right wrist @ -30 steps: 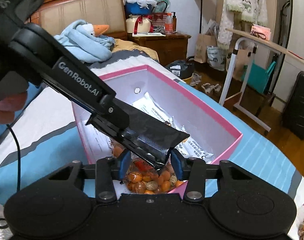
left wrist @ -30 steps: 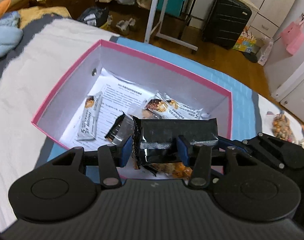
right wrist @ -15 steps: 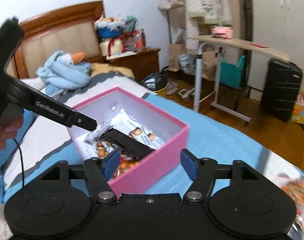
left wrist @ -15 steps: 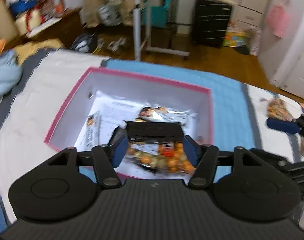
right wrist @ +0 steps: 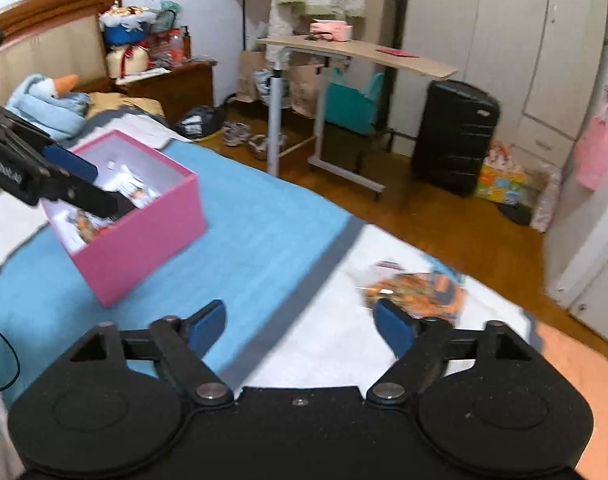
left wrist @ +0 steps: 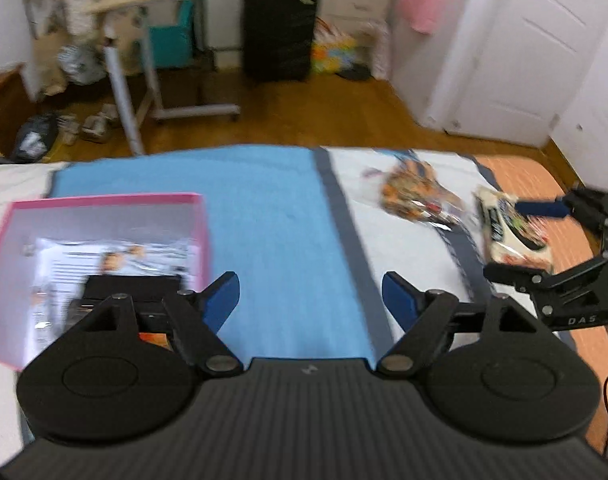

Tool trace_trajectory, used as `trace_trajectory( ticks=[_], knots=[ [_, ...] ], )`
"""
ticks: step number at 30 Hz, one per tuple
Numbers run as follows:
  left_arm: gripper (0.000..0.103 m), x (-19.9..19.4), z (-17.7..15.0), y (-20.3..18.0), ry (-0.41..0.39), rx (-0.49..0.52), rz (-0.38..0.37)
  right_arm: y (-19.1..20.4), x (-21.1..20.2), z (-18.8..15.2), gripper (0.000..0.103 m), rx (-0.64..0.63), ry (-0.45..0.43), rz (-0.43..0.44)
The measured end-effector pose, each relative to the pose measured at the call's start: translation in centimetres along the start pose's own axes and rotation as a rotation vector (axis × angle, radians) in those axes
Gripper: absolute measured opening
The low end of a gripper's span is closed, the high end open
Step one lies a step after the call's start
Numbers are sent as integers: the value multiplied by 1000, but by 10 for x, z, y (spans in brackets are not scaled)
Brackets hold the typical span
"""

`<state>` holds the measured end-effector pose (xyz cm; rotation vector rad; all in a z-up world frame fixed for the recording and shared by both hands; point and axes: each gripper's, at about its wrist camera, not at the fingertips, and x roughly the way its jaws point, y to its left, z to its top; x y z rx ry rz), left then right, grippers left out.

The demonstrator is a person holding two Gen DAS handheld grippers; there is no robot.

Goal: Organize snacks
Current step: 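Reach the left tool to the clear bag of candy eggs and grasp it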

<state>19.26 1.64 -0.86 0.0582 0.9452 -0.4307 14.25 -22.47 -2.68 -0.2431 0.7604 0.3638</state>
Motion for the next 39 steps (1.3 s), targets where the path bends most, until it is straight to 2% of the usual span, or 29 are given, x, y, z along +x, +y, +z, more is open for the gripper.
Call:
trace_trajectory(
  ticks=[5, 7, 9, 13, 19, 22, 25, 26, 29, 31, 33, 36, 39],
  knots=[
    [79, 49, 13, -26, 65, -19, -48, -26, 2, -7, 94, -63, 30, -38],
    [80, 74, 18, -32, 91, -24, -64, -39, 12, -11, 94, -101, 49, -36],
    [80, 101, 20, -33, 122, -77, -72, -54, 24, -18, 95, -154, 74, -5],
    [80, 139, 25, -41, 117, -119, -63, -83, 52, -38, 95, -263, 91, 12],
    [80, 184, 41, -57, 83, -217, -123, -132, 99, -40, 95, -138, 182, 93],
    [82, 207, 48, -65, 73, -291, -187, -141, 119, -34, 95, -133, 222, 129],
    [83, 233, 52, -72, 88, -375, -220, -145, 138, -32, 95, -191, 248, 146],
    [83, 241, 52, -76, 96, -392, -222, -146, 143, -32, 95, -198, 258, 157],
    [83, 258, 55, -89, 107, -370, -147, -161, 160, -32, 95, -137, 257, 165],
    [83, 267, 56, -89, 111, -385, -150, -167, 170, -32, 95, -112, 260, 178],
    [83, 278, 56, -85, 138, -444, -179, -170, 178, -34, 95, -124, 270, 194],
    [83, 295, 53, -81, 178, -535, -194, -169, 194, -38, 100, -165, 333, 228],
    [83, 299, 51, -82, 158, -592, -177, -170, 206, -39, 103, -200, 381, 246]
  ],
)
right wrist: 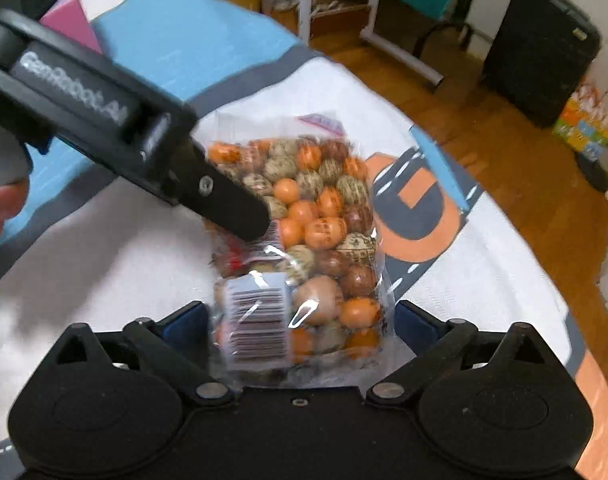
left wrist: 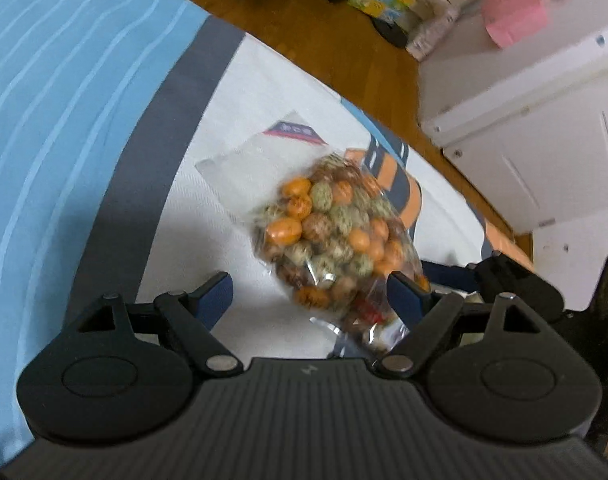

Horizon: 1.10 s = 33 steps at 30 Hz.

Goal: Organize snacks
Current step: 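Reach the left tool to the clear bag of candy eggs and grasp it, then lift and carry the candy egg bag in the left tool over the box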

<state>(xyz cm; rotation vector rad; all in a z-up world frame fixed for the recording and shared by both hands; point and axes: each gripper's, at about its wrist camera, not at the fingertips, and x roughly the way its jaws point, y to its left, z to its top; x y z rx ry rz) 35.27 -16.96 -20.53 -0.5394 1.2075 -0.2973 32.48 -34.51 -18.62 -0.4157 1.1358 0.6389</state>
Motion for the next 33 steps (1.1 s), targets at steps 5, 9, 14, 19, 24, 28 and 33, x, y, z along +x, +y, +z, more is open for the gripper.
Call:
trace_trajectory(
  ticks=[5, 9, 14, 19, 24, 28, 33],
  knots=[
    [78, 4, -6, -7, -72, 11, 14, -12, 3, 4, 102, 56, -10, 45],
    [61, -1, -12, -9, -133, 46, -7, -5, -6, 3, 90, 101, -33, 13],
    [53, -7, -14, -7, -142, 89, -44, 14, -14, 4, 81, 147, -40, -32],
    [51, -20, -15, -2, -105, 105, -50, 29, -23, -3, 79, 238, -65, -39],
    [50, -38, -23, -6, -72, 182, -20, 51, -30, -14, 79, 322, -101, -56],
    [50, -58, -32, -6, -44, 230, -23, 72, -41, -22, 79, 370, -152, -70],
    [51, -77, -46, -5, -17, 270, 38, 96, -46, -29, 78, 392, -169, -52]
  ],
)
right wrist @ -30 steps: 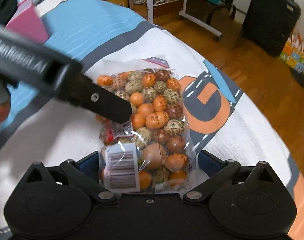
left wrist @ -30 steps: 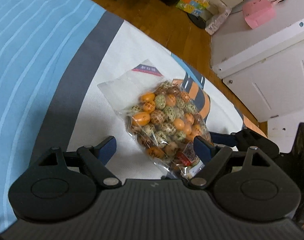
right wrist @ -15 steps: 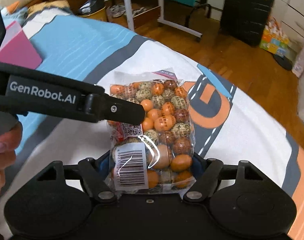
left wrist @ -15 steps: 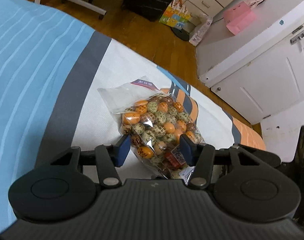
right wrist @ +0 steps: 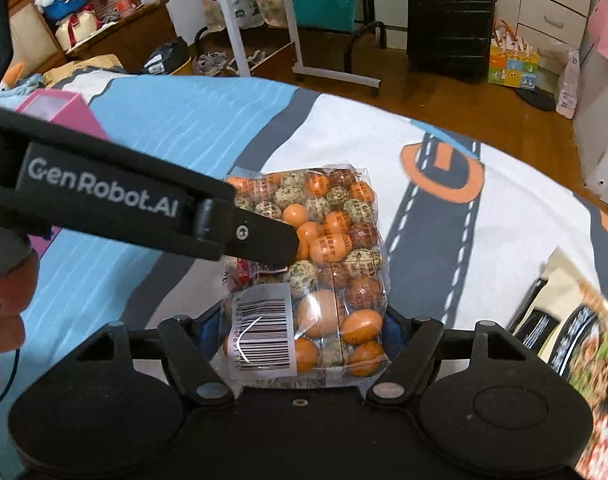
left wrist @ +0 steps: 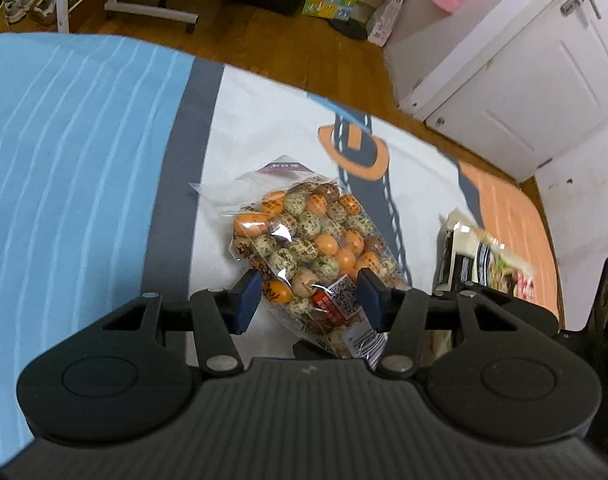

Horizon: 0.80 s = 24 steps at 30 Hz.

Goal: Organize snacks
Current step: 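Lift and carry the candy egg bag in the left tool over the box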

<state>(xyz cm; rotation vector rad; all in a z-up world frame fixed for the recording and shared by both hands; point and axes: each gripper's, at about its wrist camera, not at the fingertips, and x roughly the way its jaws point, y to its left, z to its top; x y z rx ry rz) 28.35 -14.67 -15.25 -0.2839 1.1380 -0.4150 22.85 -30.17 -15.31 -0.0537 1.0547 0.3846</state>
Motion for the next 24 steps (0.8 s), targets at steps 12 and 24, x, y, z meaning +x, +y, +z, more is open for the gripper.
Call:
trace_trajectory(
  ticks=[12, 24],
  knots=[
    [64, -5, -21, 25, 31, -121, 5, 9, -2, -24, 78, 139, 8, 60],
    [57, -13, -27, 18, 20, -106, -12, 18, -9, -25, 78, 162, 10, 78]
  ],
)
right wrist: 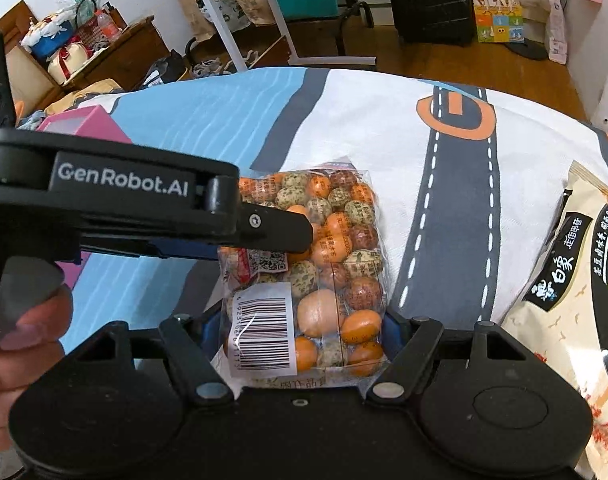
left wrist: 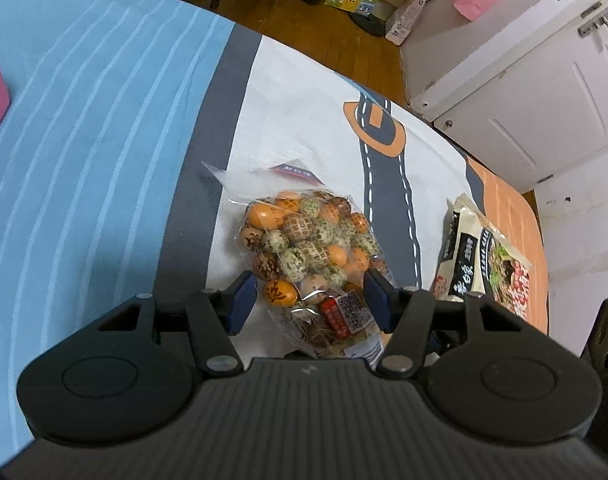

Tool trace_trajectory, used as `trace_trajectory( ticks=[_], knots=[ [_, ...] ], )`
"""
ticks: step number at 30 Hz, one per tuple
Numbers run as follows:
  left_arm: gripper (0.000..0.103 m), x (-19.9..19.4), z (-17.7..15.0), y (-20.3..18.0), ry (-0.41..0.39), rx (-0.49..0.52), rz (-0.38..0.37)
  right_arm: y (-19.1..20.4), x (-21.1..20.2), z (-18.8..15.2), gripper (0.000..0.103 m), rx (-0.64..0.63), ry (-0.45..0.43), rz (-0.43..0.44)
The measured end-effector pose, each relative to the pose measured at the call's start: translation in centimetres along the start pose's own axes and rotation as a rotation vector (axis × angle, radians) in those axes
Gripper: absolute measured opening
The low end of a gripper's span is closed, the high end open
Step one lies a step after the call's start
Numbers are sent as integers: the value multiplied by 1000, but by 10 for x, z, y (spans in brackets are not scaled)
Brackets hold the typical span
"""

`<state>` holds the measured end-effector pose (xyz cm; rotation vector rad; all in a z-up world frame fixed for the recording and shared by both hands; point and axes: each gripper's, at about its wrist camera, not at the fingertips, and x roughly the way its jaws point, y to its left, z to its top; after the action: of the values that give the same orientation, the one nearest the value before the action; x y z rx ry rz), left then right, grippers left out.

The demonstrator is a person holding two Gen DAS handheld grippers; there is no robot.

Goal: Organize snacks
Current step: 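Lift and carry the candy egg bag in the left tool over the box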

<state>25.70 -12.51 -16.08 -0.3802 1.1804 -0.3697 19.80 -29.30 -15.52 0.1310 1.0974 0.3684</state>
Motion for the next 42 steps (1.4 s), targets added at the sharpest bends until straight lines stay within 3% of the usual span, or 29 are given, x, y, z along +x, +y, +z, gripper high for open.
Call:
trace_trajectory(
  ticks=[8, 18, 28, 38, 42],
  knots=[
    [57, -43, -15, -1, -5, 8, 15, 30, -26, -7, 78, -28, -2, 10],
    [57, -106, -48, 15, 0, -34, -24, 80, -64, -25, 78, -99, 28, 19],
    [57, -174, -79, 38, -83, -61, -24, 136, -91, -36, 78, -222, -4, 41],
    [57, -253, -75, 93, -247, -117, 36, 207, -84, -8, 78, -442, -110, 149],
    [58, -283, -49, 127, -249, -179, 24, 245, -76, 22, 78, -538, -102, 157]
  ],
)
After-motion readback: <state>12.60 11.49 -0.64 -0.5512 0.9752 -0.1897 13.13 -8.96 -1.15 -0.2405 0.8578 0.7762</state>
